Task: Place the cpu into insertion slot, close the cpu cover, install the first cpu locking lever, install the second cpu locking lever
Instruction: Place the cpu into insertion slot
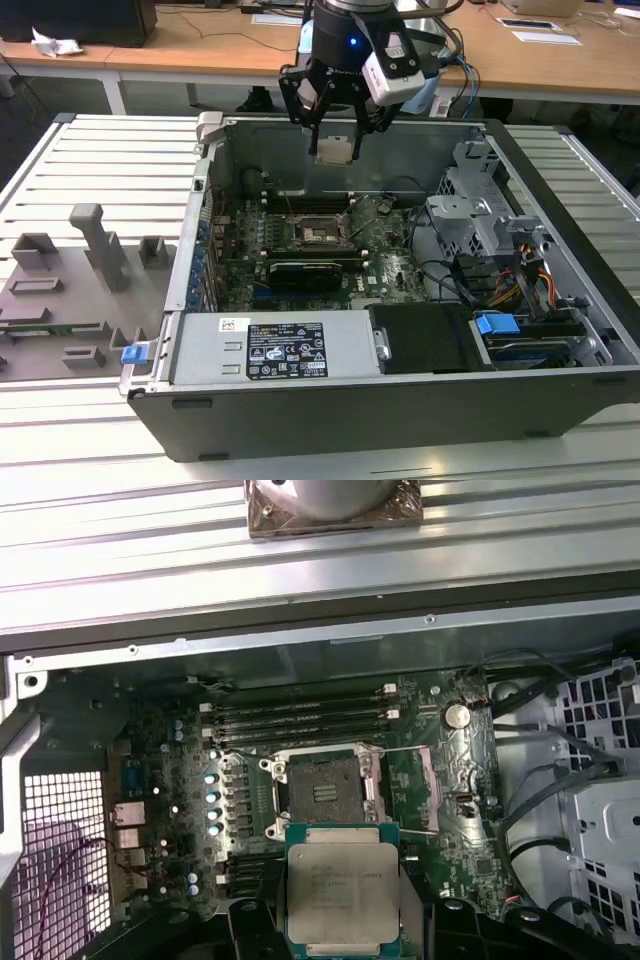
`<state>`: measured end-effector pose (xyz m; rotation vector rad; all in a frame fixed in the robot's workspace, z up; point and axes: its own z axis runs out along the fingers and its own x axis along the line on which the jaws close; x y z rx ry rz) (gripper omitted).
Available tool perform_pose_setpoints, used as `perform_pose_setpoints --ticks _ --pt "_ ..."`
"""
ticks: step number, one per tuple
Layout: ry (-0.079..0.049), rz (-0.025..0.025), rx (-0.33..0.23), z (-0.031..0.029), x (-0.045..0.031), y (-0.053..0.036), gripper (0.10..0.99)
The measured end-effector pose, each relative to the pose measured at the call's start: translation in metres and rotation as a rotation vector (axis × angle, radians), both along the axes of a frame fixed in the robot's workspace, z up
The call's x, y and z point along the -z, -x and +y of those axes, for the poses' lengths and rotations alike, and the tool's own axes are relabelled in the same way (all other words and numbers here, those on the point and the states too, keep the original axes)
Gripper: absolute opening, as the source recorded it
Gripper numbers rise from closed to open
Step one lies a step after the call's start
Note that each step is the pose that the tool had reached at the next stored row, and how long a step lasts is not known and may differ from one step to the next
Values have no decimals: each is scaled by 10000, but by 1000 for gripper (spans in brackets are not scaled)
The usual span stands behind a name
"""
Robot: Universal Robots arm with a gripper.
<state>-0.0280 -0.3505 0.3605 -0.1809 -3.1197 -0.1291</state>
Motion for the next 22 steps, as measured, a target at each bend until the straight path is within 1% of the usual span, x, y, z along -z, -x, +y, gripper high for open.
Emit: perform_pose_setpoints --ticks 2,5,7,11,12,15,17,20,22 --pt "66 0 272 -1 3 0 537" --pt "123 1 643 -4 6 0 537" --pt "127 1 685 -11 8 0 537" --pt "135 1 735 -49 13 1 537" --pt "184 0 972 -50 13 0 537" --pt "246 2 1417 -50 14 0 537" --pt "256 3 1555 -50 13 0 537" --pt "290 4 1905 -51 15 0 537" --pt "314 8 2266 -51 16 0 537"
